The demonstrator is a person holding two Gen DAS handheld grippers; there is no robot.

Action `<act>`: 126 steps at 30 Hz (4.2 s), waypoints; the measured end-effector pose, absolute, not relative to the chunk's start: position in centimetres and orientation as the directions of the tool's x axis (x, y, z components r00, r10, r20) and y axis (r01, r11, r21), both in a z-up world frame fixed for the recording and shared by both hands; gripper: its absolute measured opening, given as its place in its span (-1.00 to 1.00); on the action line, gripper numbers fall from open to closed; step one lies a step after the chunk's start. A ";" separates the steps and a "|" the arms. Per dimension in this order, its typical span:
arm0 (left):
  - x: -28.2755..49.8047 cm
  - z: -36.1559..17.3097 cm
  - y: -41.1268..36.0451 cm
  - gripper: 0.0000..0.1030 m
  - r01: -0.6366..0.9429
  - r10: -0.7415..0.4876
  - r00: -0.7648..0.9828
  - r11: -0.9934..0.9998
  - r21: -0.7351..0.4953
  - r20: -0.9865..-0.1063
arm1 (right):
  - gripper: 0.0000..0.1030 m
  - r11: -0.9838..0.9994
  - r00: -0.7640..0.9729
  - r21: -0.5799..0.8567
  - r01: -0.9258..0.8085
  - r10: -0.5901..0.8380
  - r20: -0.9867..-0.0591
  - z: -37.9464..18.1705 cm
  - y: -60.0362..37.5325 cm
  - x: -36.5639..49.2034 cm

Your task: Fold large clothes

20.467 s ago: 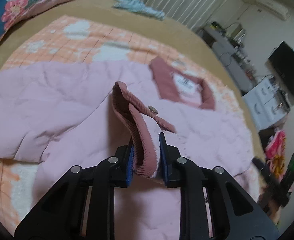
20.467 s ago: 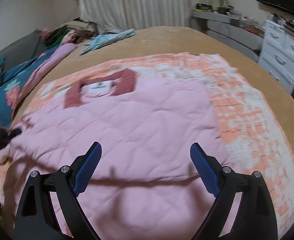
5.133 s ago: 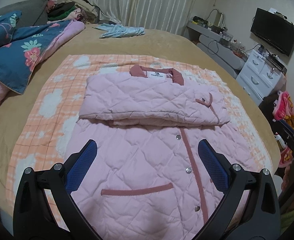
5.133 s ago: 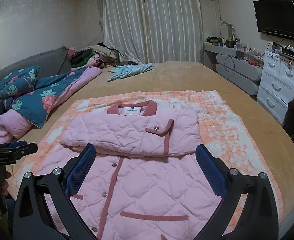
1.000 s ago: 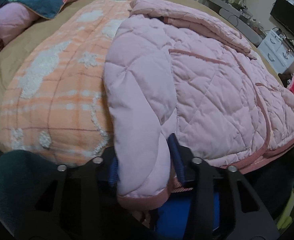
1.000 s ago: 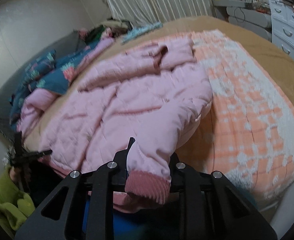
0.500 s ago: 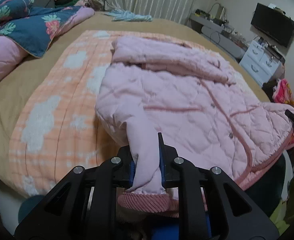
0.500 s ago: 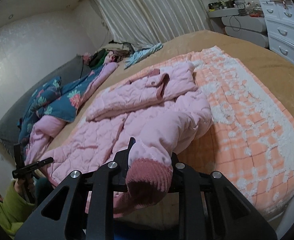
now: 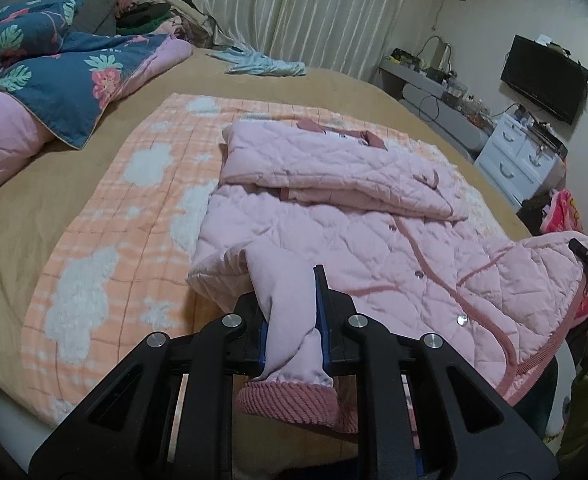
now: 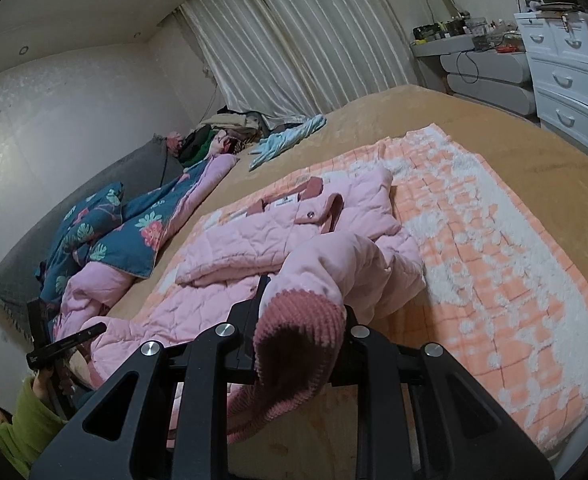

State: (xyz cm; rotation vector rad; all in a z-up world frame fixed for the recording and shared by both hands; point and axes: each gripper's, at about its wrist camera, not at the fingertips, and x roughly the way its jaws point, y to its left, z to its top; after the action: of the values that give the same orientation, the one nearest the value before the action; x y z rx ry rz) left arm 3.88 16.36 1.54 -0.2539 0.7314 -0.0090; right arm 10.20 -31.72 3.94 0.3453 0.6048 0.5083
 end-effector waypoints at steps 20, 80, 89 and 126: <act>7.2 6.1 18.4 -0.79 -0.103 -0.090 0.827 0.946 -0.307 -0.555 | -0.61 0.828 0.756 0.444 -0.341 0.523 -0.394 8.1 -31.3 13.9; 20.3 6.9 18.4 -0.77 -0.251 0.123 0.812 0.956 -0.152 -0.571 | -0.54 0.832 0.759 0.510 -0.219 0.474 -0.446 6.1 -30.6 30.8; 22.0 5.9 18.5 -0.77 -0.273 0.145 0.790 0.953 -0.131 -0.596 | -0.37 0.788 0.738 0.571 -0.230 0.524 -0.425 5.3 -30.7 32.3; 27.2 6.1 16.6 0.76 -0.292 0.201 0.794 0.954 -0.070 -0.574 | 0.82 0.920 0.753 0.346 -0.184 0.358 -0.553 -6.2 -28.0 31.9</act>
State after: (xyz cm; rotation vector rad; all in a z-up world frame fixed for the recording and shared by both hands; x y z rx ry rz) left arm 27.16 16.55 6.13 -0.1589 0.5981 0.2664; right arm 31.88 -28.04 -6.24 0.2795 0.6559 0.2999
